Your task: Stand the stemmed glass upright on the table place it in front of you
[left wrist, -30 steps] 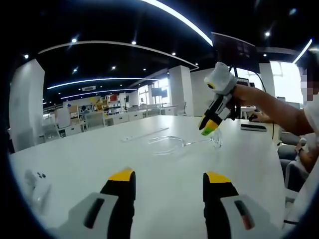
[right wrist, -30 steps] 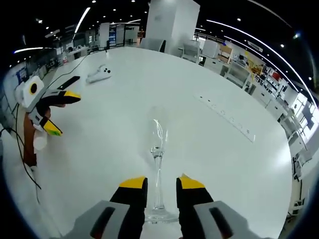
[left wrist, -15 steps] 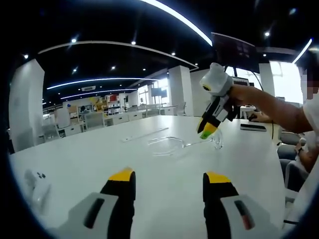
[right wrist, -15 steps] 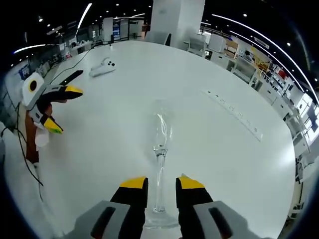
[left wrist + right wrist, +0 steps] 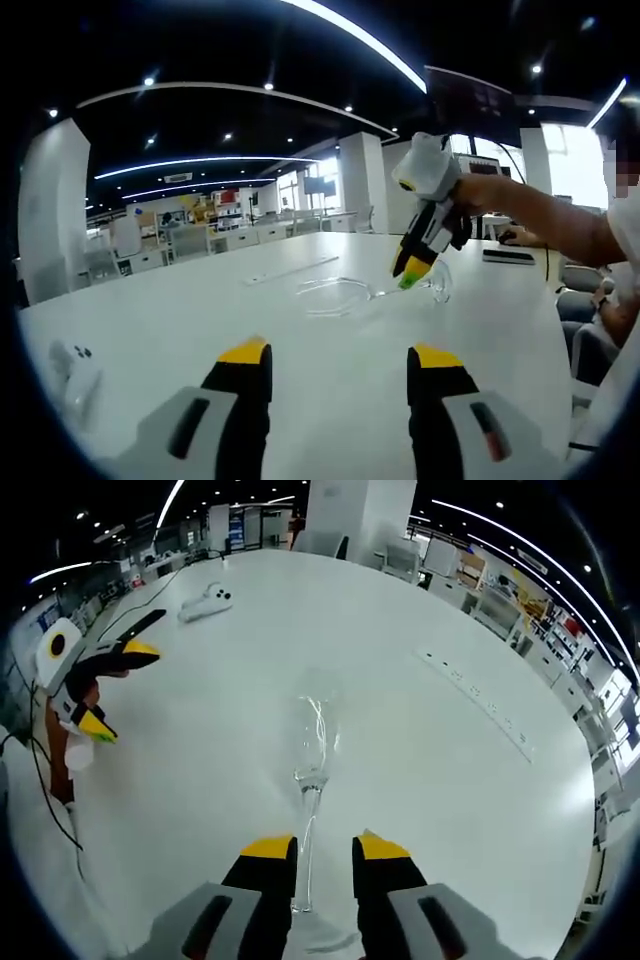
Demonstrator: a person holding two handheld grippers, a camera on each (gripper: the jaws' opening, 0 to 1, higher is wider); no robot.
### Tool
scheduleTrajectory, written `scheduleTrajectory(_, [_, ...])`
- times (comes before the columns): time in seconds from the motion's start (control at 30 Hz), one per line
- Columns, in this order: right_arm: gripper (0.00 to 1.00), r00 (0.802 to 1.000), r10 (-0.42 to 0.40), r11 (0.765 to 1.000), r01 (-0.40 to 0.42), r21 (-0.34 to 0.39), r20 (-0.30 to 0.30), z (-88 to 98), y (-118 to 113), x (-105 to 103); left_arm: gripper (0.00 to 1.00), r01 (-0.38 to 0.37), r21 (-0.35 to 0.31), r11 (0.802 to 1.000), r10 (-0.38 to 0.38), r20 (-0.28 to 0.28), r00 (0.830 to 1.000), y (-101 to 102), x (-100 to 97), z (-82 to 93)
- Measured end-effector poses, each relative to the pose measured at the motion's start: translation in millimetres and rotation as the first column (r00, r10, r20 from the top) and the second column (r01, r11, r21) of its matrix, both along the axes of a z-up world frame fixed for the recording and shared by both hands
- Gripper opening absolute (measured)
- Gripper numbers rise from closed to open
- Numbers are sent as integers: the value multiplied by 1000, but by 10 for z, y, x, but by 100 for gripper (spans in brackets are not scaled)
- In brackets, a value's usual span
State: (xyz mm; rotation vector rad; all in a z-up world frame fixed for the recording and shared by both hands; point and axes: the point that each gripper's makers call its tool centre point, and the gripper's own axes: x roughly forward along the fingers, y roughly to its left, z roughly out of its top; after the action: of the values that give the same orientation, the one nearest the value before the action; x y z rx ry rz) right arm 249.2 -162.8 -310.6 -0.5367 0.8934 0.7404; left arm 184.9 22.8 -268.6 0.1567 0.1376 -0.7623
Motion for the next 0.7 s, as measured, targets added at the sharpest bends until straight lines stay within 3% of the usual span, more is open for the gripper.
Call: scheduleTrajectory(0.7, [26,1000,-13,1000,13,-16,-7,-36,-37,86,54,0,-7,1000,0,8,1000,6,3,23])
